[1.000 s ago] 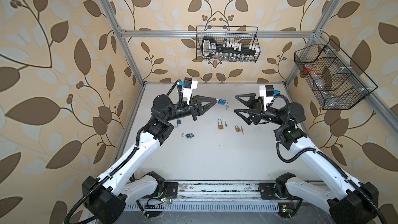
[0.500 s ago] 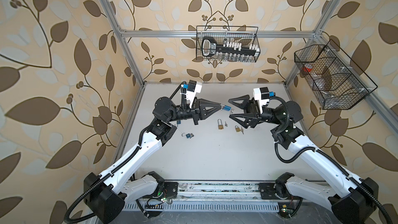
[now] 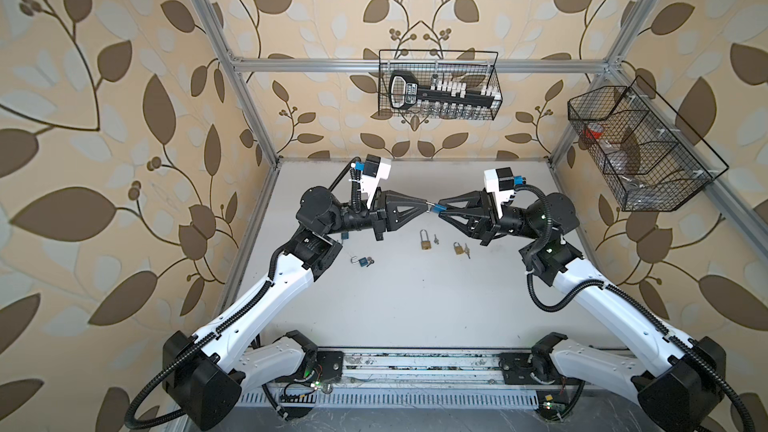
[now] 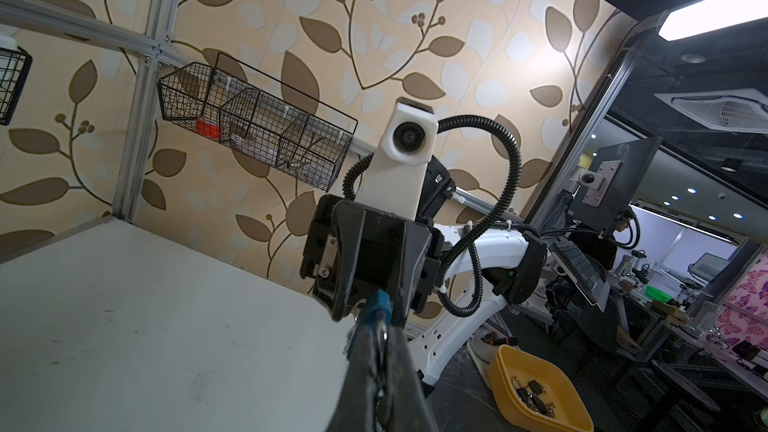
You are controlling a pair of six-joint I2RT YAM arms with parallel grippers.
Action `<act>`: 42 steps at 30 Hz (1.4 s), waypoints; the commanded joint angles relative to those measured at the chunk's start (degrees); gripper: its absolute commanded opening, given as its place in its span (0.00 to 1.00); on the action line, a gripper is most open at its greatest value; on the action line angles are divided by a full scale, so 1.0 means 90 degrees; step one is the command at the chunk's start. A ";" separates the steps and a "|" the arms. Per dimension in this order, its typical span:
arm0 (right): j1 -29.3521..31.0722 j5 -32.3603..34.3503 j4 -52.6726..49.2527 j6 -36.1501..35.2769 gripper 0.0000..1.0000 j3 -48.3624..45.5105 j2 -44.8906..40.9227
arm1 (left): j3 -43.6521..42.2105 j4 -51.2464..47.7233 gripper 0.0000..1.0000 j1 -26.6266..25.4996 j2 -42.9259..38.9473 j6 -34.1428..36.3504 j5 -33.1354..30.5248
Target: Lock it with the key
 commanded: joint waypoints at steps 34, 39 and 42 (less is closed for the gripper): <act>0.0035 -0.0288 -0.0256 0.1061 0.00 0.0437 -0.0048 | 0.0669 -0.1402 0.00 -0.0191 -0.0353 0.1601 0.0612; 0.0075 -0.0139 0.0046 0.1160 0.00 0.0431 0.0108 | 0.0603 -0.1403 0.00 -0.0447 -0.0224 0.1631 0.0553; 0.0145 -0.0072 0.0128 0.1166 0.00 0.0466 0.0205 | 0.0587 -0.1487 0.00 -0.0647 -0.0126 0.1732 0.0503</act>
